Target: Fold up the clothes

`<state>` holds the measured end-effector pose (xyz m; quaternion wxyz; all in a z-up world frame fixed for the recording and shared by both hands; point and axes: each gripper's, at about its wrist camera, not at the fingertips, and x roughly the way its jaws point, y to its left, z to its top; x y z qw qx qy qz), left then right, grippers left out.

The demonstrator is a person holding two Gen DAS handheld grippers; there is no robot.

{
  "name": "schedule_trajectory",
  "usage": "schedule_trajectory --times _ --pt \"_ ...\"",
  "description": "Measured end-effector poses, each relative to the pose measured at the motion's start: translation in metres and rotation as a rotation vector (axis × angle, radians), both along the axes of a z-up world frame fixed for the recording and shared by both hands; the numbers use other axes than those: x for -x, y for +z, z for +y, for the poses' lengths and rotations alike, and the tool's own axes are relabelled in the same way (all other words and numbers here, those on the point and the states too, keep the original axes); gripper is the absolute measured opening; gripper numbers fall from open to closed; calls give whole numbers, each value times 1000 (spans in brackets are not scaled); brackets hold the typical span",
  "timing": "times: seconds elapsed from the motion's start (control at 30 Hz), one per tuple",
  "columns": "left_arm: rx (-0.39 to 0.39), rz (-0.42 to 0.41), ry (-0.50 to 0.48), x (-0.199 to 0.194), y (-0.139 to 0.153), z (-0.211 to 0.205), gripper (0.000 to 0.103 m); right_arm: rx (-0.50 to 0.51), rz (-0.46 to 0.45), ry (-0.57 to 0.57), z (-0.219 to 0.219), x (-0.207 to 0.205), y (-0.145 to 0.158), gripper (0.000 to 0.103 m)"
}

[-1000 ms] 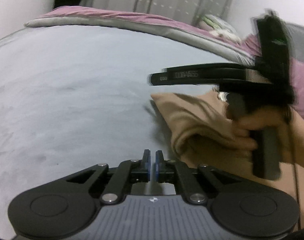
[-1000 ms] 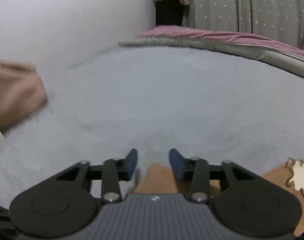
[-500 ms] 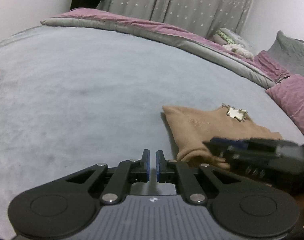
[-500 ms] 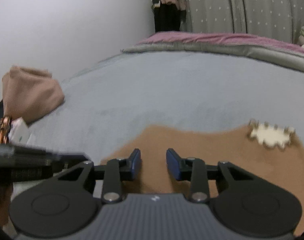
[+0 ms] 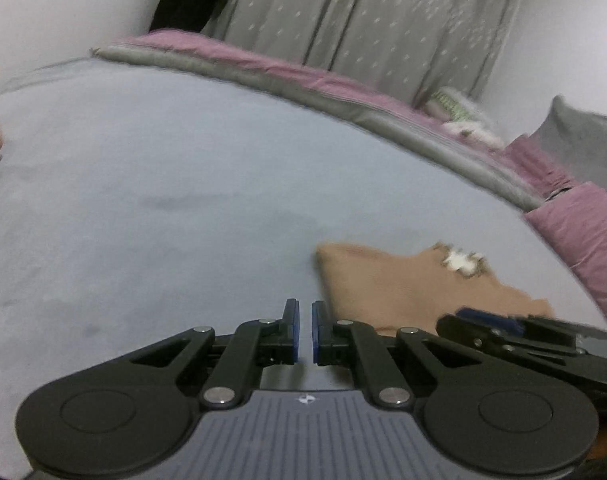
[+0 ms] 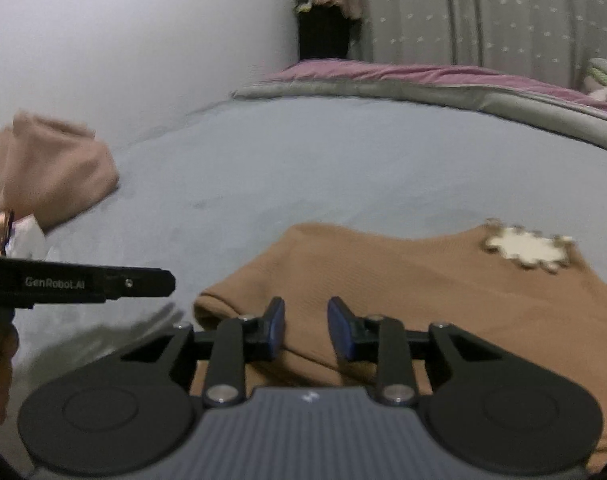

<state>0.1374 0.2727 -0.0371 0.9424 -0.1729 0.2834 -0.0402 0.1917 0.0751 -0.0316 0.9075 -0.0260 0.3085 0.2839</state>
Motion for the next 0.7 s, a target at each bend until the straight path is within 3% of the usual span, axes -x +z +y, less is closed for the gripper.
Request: schedule_trajectory --times 0.17,0.37,0.5,0.6,0.7 --pt "-58 -86 -131 -4 3 -34 5 -13 -15 -112 -52 2 4 29" --pt "-177 11 -196 -16 -17 -57 5 35 -11 -254 -117 -2 -7 29" --pt "-154 27 -185 -13 -18 -56 5 90 9 -320 -154 -5 -22 29" --pt "-121 24 -192 -9 -15 -57 5 78 22 -375 -173 -4 -19 27" --pt "-112 -19 -208 -5 -12 -59 5 46 23 -406 -187 2 -10 34"
